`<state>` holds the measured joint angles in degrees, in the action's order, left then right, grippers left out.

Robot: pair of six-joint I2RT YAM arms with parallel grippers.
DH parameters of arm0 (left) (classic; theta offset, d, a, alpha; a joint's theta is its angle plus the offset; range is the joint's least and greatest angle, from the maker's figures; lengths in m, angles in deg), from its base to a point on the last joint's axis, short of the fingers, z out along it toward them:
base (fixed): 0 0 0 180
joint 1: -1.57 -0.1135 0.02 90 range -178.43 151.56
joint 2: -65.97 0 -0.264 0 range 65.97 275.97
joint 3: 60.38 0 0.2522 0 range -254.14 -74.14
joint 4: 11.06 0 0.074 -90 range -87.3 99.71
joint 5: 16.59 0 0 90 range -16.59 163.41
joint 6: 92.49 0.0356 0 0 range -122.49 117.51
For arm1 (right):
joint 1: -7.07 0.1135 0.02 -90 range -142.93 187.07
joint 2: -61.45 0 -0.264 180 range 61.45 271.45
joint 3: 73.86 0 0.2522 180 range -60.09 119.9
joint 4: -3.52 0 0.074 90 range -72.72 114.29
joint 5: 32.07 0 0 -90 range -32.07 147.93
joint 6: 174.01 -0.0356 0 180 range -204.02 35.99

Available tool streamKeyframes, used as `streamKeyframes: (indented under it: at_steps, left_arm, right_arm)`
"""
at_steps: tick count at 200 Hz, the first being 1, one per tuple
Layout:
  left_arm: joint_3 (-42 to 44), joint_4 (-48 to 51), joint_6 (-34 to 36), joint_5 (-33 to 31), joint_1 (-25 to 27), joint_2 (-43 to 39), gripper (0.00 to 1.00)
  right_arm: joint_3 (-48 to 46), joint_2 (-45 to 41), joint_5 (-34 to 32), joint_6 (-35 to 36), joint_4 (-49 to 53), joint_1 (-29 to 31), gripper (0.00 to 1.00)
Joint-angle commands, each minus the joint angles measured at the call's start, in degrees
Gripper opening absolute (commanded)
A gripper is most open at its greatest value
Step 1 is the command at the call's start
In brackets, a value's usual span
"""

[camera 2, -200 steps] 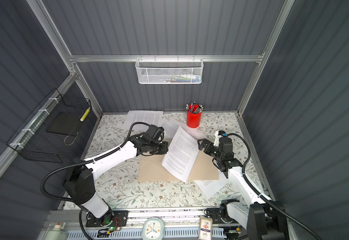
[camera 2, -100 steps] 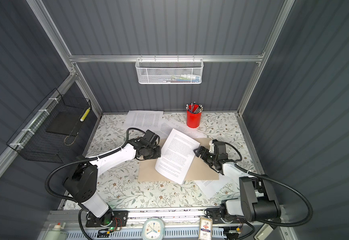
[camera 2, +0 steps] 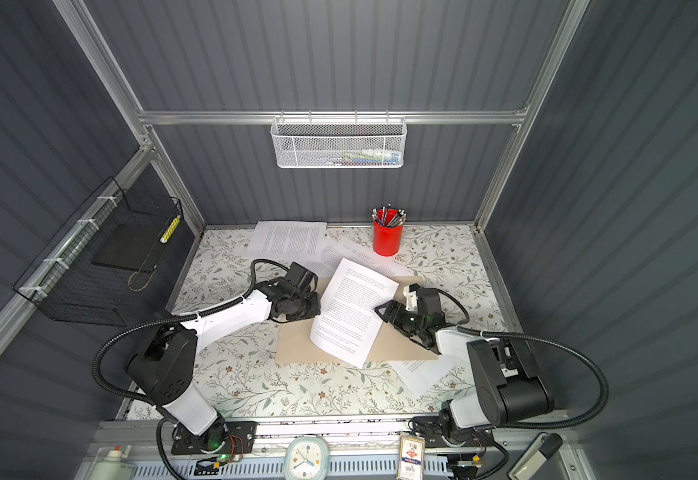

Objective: Put the files into the folder

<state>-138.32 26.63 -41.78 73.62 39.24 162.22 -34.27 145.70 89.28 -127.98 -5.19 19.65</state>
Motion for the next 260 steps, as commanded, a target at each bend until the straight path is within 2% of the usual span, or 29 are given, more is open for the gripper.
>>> streamKeyframes:
  at_steps: [1,68,109,139,173,185,207,220,234,246,260]
  left_arm:
    - [0.89,-0.29,-0.99,1.07,-0.67,-0.33,0.00]
    - [2.31,-1.50,-1.94,2.06,-1.72,0.77,0.00]
    - [2.66,-2.48,-2.61,2.65,-2.17,1.72,0.00]
    - [3.27,-3.36,-3.20,2.92,-2.43,1.78,0.00]
    - [3.71,-4.52,-3.78,4.16,-2.69,1.86,0.00]
    - [3.69,-4.97,-3.78,4.86,-2.78,1.75,0.00]
    - [3.62,-5.48,-3.35,5.73,-3.04,0.86,0.00]
    - [3.67,-5.61,-2.62,5.71,-3.35,-0.34,0.21]
    - [3.83,-5.97,-0.99,5.62,-3.73,-1.93,0.40]
    - [3.74,-5.26,0.35,4.86,-4.20,-3.22,0.68]
    - [3.70,-3.87,1.62,4.10,-4.98,-4.51,0.94]
  right_arm:
    - [-0.70,2.66,1.03,-0.70,-4.86,0.69,0.72]
    - [-4.19,7.83,6.32,-5.40,-20.34,2.80,0.49]
    - [-5.11,6.55,7.08,-5.94,-21.80,2.98,0.33]
    - [-6.35,5.75,7.00,-7.17,-23.31,2.96,0.25]
    - [-5.94,3.32,6.49,-6.47,-20.16,2.91,0.07]
    - [-4.74,1.74,5.81,-5.28,-16.25,2.89,0.00]
    - [-0.31,-1.51,4.66,-1.17,-3.75,2.31,0.00]
    - [2.89,-3.49,5.94,1.98,4.06,0.82,0.00]
    - [6.86,-5.56,6.56,5.62,13.56,-1.45,0.00]
    - [12.06,-6.04,5.99,10.35,23.15,-2.59,0.00]
    - [19.73,-4.26,3.53,17.33,35.51,-2.97,0.00]
